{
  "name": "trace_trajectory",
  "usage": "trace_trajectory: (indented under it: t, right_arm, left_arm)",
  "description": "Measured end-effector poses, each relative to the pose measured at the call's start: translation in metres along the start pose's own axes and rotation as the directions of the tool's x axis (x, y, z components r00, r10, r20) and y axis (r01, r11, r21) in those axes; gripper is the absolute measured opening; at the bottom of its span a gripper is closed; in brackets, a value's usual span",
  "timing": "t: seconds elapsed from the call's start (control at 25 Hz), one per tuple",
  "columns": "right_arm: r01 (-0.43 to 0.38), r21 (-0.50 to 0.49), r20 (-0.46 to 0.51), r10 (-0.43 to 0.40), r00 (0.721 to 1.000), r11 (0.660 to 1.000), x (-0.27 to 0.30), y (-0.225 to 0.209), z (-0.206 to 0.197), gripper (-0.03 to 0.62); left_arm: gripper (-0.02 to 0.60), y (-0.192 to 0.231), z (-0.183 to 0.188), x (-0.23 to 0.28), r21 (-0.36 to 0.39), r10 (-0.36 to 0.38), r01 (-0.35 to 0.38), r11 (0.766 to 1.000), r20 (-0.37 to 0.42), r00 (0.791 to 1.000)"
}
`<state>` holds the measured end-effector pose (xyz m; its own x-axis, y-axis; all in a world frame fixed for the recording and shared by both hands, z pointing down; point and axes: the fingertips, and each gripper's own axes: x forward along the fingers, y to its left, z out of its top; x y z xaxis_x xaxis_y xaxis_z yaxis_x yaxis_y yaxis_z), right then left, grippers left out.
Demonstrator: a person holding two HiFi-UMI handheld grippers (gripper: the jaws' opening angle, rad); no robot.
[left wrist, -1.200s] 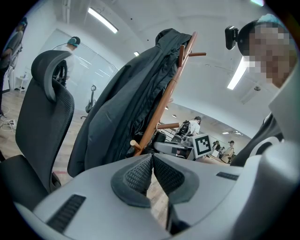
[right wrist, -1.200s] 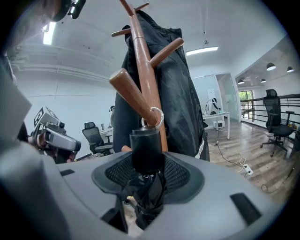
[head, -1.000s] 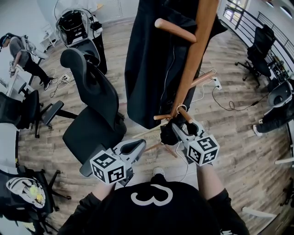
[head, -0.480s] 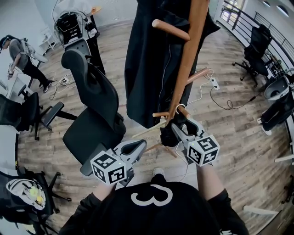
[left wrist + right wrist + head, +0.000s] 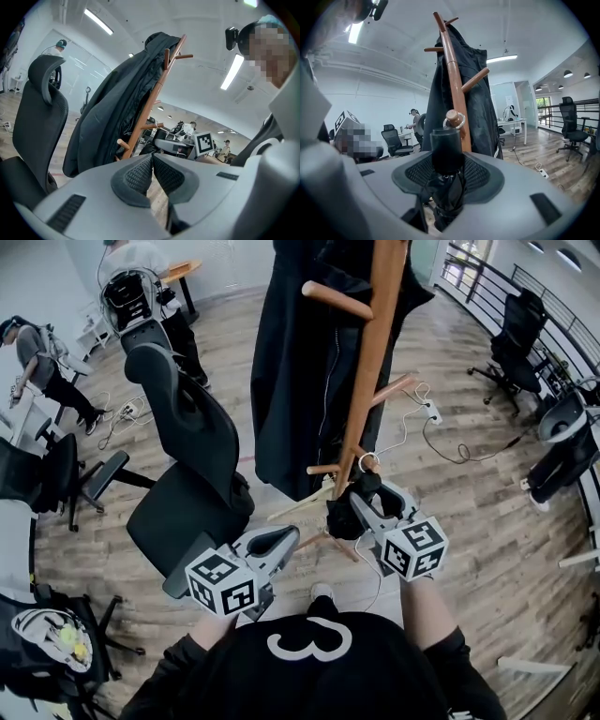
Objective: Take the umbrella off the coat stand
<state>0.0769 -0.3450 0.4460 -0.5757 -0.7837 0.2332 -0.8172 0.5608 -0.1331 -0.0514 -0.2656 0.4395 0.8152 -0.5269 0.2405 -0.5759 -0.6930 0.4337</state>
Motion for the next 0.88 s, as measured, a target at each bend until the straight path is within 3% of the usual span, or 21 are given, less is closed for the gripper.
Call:
trace_trajectory:
  t: [0.36, 0.88]
  right_arm:
    - [0.017, -0.013, 0.027, -0.017, 0.999, 1.000, -0.024, 0.008, 0.008, 0.207]
    - [-0.032, -0.012, 0.073, 0.033, 0.997, 0.999, -0.074, 0.052, 0.018, 0.206]
  left_arm:
    - [0.025, -0.016, 0.016, -0.010, 0.056, -0.006, 0.005, 0.998, 0.025, 1.000]
    - [0.025, -0.048, 0.026, -0.035, 0.132, -0.021, 0.016, 0.991, 0.041, 0.999]
